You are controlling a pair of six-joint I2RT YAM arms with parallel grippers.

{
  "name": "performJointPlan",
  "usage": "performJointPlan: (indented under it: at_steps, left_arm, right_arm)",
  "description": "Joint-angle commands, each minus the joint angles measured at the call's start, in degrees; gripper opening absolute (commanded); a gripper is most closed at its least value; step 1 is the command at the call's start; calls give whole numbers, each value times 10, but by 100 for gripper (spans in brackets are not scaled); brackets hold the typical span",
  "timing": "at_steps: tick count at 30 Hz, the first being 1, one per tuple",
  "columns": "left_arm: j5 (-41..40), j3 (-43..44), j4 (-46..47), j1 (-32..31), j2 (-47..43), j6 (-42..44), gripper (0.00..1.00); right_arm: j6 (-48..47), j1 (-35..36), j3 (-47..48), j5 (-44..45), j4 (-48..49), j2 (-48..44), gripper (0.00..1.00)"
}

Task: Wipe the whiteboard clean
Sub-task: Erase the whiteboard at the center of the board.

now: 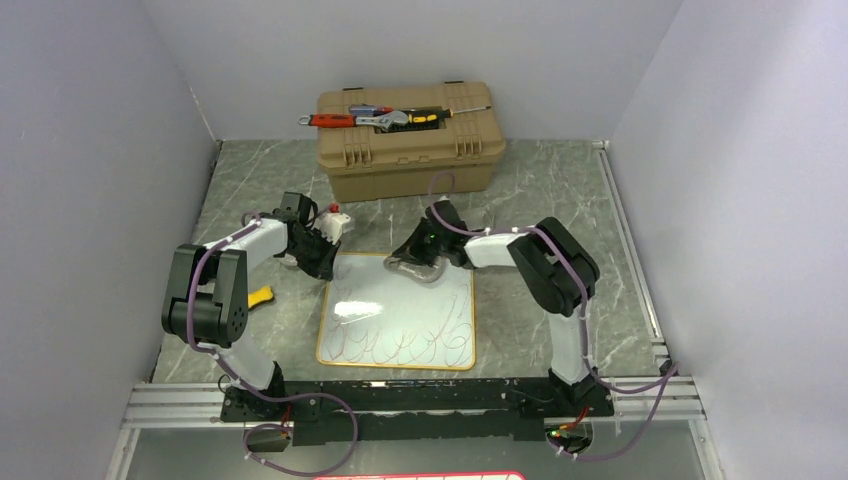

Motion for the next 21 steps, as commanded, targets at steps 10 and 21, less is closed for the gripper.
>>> performJointPlan:
  at_steps: [10, 21]
  left_arm:
    - [16, -10, -28, -8, 18, 25, 8]
    - [18, -9, -26, -10, 25, 15, 8]
  right_arm:
    - [-74, -124, -290, 140, -201, -149, 0]
    - [-64, 148, -54, -67, -67, 93, 0]
